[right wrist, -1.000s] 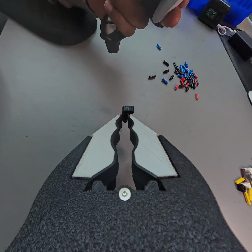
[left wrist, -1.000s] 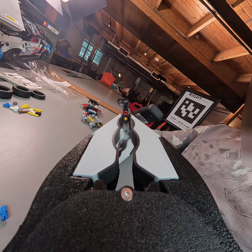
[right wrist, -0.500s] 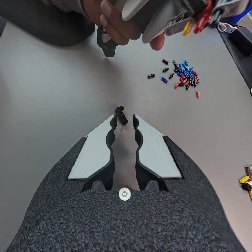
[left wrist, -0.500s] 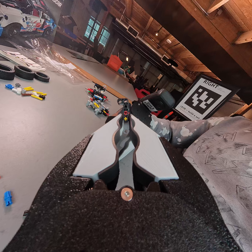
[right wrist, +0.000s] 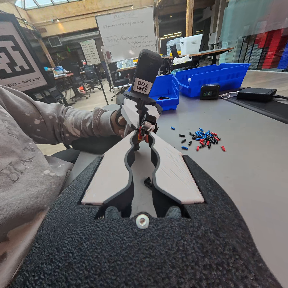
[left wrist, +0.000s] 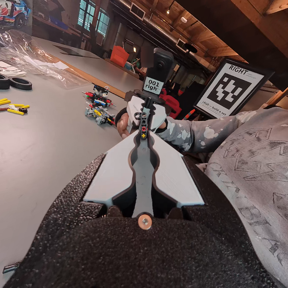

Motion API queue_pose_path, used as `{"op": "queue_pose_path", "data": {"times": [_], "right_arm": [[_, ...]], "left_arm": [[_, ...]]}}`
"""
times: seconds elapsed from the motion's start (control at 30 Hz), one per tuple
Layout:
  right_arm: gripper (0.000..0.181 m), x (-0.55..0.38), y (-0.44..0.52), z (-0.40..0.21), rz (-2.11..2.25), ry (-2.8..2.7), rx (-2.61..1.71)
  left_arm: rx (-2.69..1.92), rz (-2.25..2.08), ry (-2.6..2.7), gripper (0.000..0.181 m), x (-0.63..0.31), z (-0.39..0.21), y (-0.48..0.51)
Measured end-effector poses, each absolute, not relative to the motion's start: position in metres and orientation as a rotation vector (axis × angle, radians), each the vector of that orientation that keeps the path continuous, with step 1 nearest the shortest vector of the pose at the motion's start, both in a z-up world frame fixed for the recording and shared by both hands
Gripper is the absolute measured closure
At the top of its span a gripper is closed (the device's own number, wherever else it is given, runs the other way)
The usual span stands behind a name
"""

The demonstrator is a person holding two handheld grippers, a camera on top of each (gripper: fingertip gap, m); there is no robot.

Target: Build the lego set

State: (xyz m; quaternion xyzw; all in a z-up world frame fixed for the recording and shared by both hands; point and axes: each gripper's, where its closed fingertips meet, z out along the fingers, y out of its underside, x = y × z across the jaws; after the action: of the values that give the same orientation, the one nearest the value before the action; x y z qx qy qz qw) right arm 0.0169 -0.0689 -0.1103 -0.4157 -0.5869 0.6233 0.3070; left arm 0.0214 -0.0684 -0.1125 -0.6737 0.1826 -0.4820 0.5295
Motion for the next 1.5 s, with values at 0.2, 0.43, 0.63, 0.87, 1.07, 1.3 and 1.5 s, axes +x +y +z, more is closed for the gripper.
{"op": "queue_pose_path", "data": {"times": [0.2, 0.43, 0.63, 0.87, 1.07, 1.3, 1.5], "right_arm": [[0.178, 0.020, -0.071, -0.114, 1.643, -1.603, -1.081], [0.178, 0.023, -0.077, -0.131, 1.538, -1.737, -1.077], [0.174, 0.023, -0.076, -0.119, 1.584, -1.655, -1.039], [0.178, 0.027, -0.080, -0.109, 1.692, -1.615, -1.018], [0.178, 0.030, -0.079, -0.112, 1.656, -1.670, -1.019], [0.174, 0.029, -0.079, -0.110, 1.647, -1.651, -1.016], [0.173, 0.028, -0.084, -0.107, 1.656, -1.629, -0.981]], "left_arm": [[-1.659, -1.081, 0.485, 0.167, 0.022, -0.119, -0.069], [-1.732, -0.933, 0.630, 0.173, 0.028, -0.133, -0.074], [-1.654, -0.993, 0.586, 0.174, 0.030, -0.121, -0.075], [-1.583, -1.042, 0.577, 0.173, 0.033, -0.111, -0.078], [-1.611, -1.010, 0.590, 0.169, 0.029, -0.112, -0.078], [-1.603, -0.984, 0.593, 0.175, 0.031, -0.109, -0.078], [-1.575, -1.005, 0.600, 0.175, 0.035, -0.105, -0.081]]}}
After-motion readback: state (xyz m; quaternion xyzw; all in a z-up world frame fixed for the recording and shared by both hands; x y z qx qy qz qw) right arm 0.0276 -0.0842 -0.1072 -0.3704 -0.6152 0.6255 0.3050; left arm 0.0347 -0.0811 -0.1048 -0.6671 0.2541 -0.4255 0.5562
